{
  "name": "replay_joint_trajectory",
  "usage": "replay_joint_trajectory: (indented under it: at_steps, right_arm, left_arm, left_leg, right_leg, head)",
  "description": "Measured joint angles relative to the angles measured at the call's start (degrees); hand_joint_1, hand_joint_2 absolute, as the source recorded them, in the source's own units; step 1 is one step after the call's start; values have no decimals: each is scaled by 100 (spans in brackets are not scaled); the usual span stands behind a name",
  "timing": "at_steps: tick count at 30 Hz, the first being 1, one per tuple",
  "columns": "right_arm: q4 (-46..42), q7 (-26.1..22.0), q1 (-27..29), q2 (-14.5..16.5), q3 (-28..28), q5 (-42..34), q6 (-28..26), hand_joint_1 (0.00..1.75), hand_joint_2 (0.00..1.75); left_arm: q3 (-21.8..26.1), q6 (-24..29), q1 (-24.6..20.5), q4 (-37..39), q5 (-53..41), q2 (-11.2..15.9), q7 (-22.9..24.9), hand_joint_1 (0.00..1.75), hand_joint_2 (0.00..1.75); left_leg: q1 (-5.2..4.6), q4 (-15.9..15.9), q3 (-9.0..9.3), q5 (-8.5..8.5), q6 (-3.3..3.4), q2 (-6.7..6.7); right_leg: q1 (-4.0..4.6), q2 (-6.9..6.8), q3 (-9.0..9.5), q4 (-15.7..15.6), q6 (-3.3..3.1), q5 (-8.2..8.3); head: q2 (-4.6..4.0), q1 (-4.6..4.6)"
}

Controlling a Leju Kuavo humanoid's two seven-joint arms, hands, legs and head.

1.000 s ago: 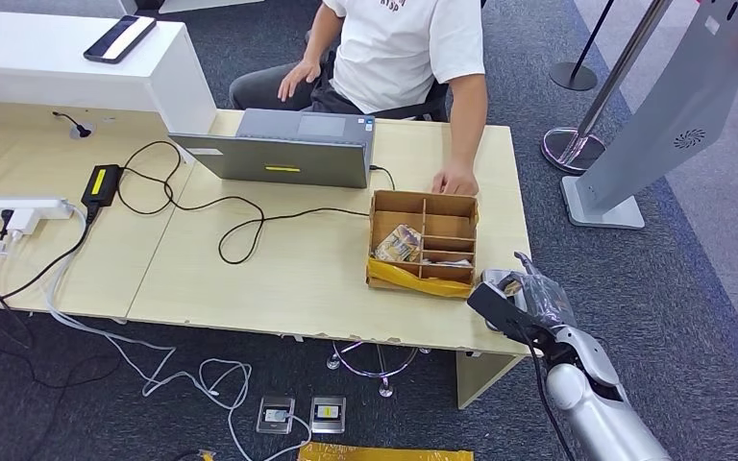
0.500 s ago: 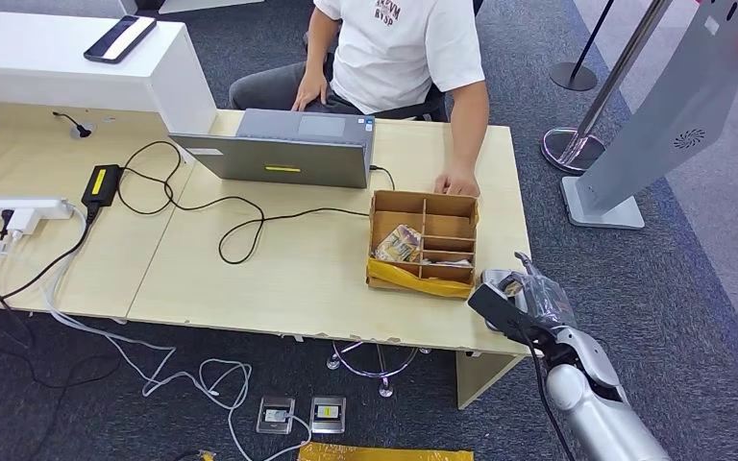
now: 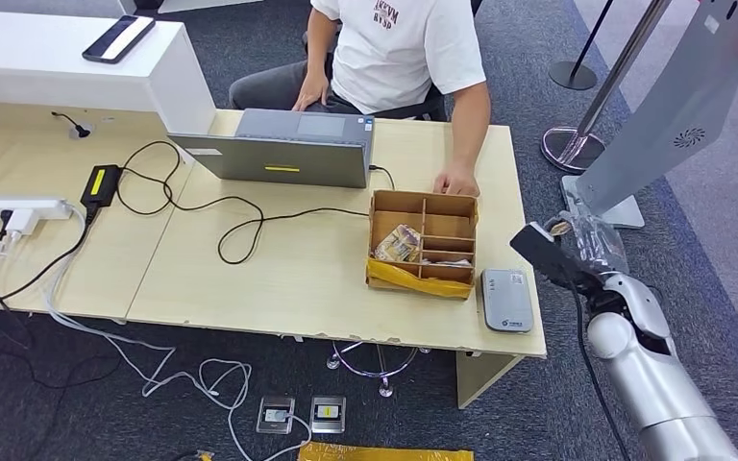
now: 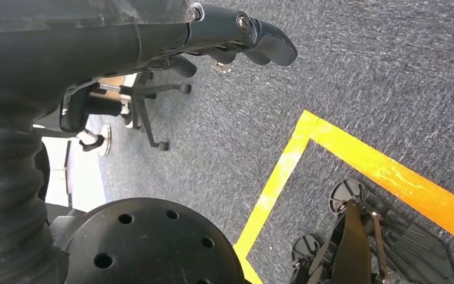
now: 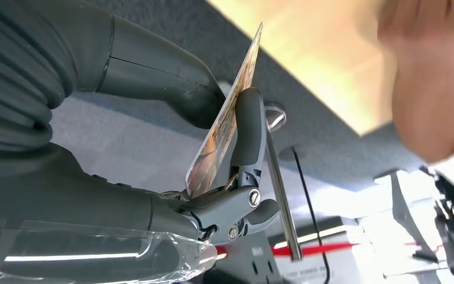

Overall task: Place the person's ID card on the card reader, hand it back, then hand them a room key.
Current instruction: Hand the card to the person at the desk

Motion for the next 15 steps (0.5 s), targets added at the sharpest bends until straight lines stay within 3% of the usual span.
replay_joint_trajectory:
  at_steps: [9, 15]
  right_arm:
    - [34, -314, -1392, -246, -183, 16, 16, 175, 175]
    - [97, -336, -1630, -255, -180, 15, -21, 175, 175]
  left_arm:
    - [4, -4, -3, 0, 3, 12, -118, 0, 175]
    - [3, -3, -3, 0, 3, 17, -124, 0, 175]
  left_leg:
    - [2, 0, -1, 0, 0, 0]
    - [2, 0, -3, 0, 0, -2]
  right_leg:
    - [2, 1, -2, 0, 0, 2]
    - [3, -1, -1, 1, 0, 2]
  head:
    - [0, -1]
    - [0, -1]
